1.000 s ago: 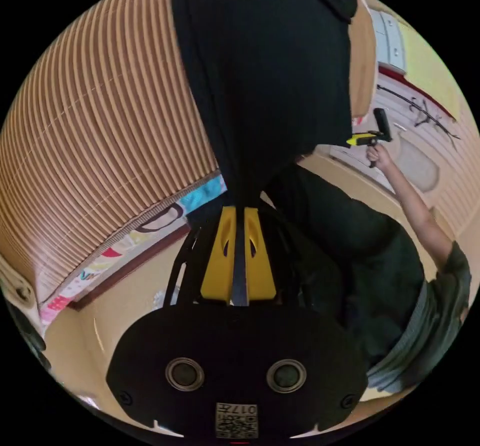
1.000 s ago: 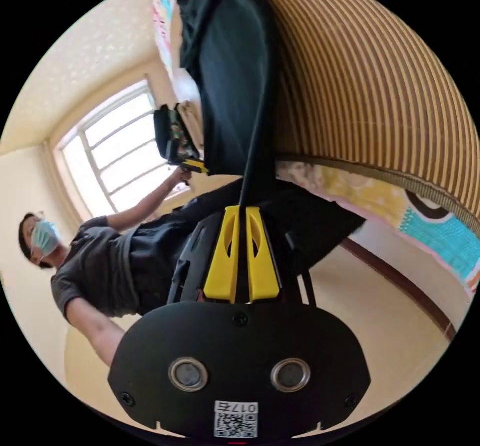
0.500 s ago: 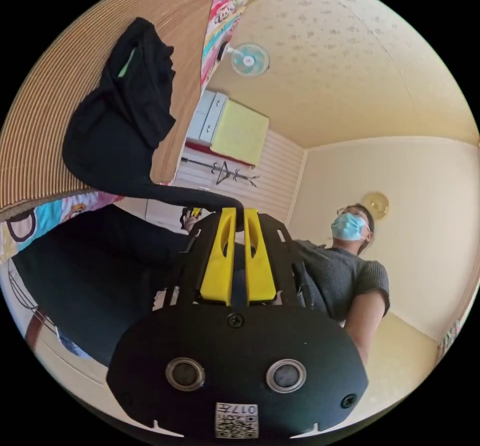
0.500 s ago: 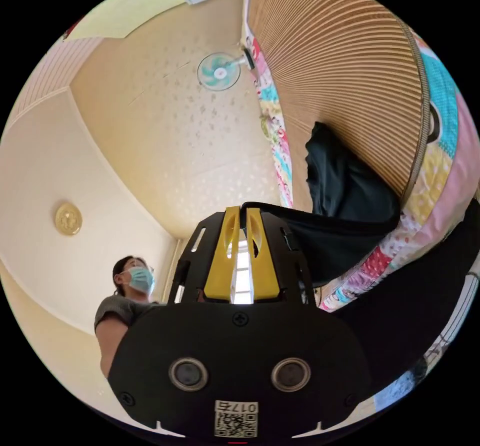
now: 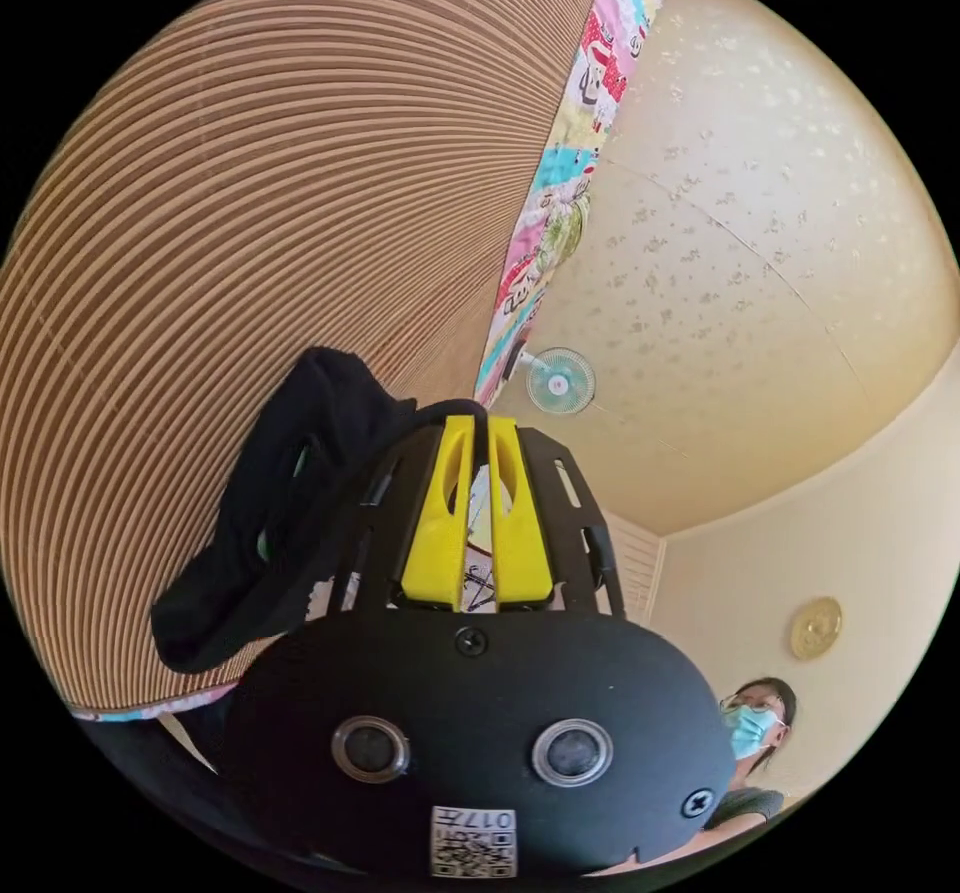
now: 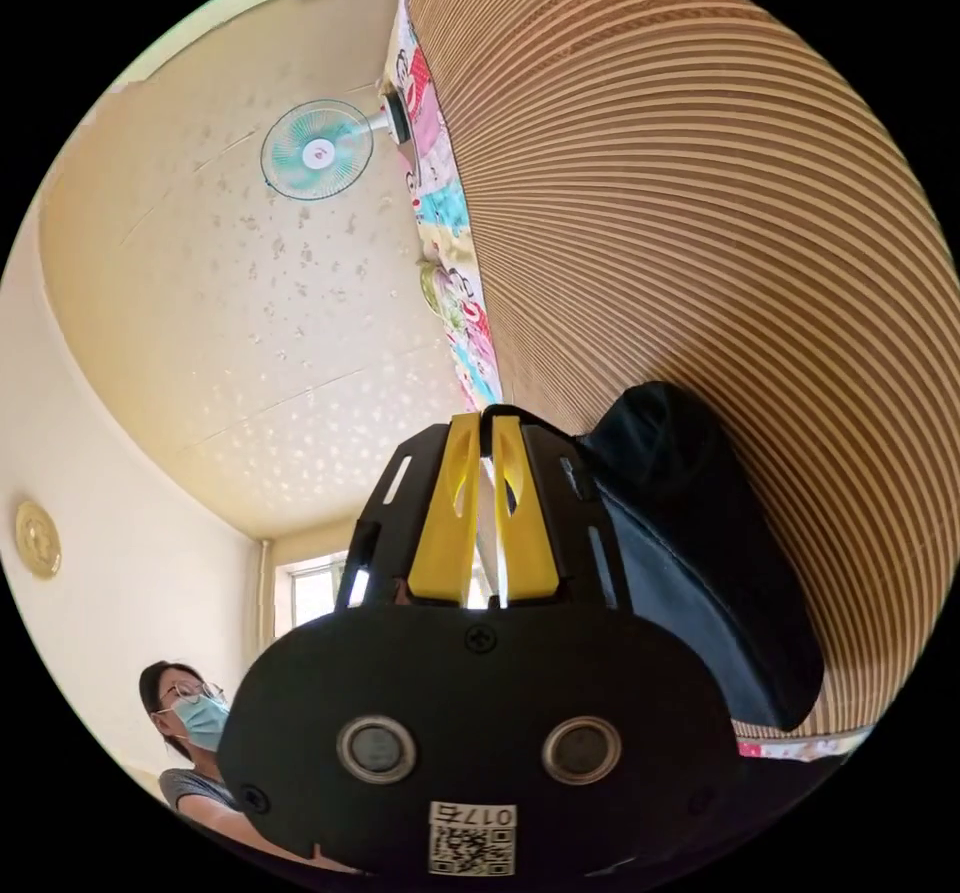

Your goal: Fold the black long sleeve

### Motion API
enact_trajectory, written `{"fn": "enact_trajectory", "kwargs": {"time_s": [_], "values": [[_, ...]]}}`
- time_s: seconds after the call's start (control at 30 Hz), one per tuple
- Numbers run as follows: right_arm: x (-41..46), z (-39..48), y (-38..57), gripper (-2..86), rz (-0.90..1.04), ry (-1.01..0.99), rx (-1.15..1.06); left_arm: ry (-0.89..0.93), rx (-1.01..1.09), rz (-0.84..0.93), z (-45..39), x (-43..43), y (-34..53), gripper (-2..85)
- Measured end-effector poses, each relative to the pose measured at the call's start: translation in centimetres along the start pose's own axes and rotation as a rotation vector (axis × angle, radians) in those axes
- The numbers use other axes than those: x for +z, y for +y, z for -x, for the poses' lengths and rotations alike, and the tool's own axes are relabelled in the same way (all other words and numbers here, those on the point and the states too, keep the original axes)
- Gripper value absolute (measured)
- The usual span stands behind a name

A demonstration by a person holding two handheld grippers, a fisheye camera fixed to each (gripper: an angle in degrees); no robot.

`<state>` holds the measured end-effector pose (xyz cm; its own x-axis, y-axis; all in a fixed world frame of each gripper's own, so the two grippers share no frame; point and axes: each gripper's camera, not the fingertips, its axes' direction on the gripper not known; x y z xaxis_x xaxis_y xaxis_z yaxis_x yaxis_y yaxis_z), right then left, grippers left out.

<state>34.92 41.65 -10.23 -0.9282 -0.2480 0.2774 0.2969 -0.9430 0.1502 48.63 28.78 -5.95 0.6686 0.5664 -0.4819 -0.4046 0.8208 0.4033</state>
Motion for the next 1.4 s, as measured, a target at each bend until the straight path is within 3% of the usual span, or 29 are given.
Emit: {"fn": "enact_trajectory", "kwargs": {"time_s": [0.13,0.2,0.27,0.37,0.5,0.7,0.83,0.97,1.03,1.1,1.2,1.3,1.4], "values": [[2.0,-0.9,-2.7,5.4,0.099,0.055,-0.051,-0.101,-0.038,-0.023,2.5,2.0,-0.9,5.0],[2.1,0.2,-3.0,6.1,0.162,0.038,-0.155,-0.192,0.087,-0.042,2.3,1.7,-0.1,7.4],[2.9,2.4,-2.2,6.9,0.293,0.148,-0.249,-0.265,0.193,-0.012,1.9,1.4,1.1,9.0],[5.8,4.3,1.3,7.9,0.474,0.377,-0.323,-0.474,0.279,0.139,3.1,1.6,4.1,14.1],[12.1,4.7,7.7,9.1,0.685,0.462,-0.369,-0.743,0.351,0.403,8.6,3.3,9.7,15.6],[28.7,2.9,20.6,13.5,1.093,0.548,-0.4,-0.688,0.302,0.543,17.1,6.3,15.9,8.4],[39.2,4.2,28.1,19.2,1.208,0.948,-0.482,-0.697,0.329,0.454,17.2,7.1,19.0,6.6],[47.0,6.6,35.1,21.9,1.315,1.331,-0.707,-0.857,0.496,0.407,13.2,8.8,23.9,6.4],[49.5,5.2,37.7,19.2,1.427,1.496,-0.78,-0.921,0.605,0.405,11.4,10.2,26.3,6.3],[51.0,2.6,40.1,17.1,1.557,1.638,-0.839,-1.095,0.707,0.428,10.4,13.0,29.0,6.0],[50.7,-1.3,43.3,10.1,1.743,1.912,-1.062,-1.282,0.861,0.464,11.0,16.1,31.5,5.0],[49.6,0.7,42.3,7.8,1.788,1.735,-1.004,-1.234,0.826,0.479,12.8,15.5,31.3,6.9],[45.6,7.6,36.1,7.0,1.594,1.358,-0.876,-1.069,0.851,0.428,12.9,12.3,31.6,8.1]]}}
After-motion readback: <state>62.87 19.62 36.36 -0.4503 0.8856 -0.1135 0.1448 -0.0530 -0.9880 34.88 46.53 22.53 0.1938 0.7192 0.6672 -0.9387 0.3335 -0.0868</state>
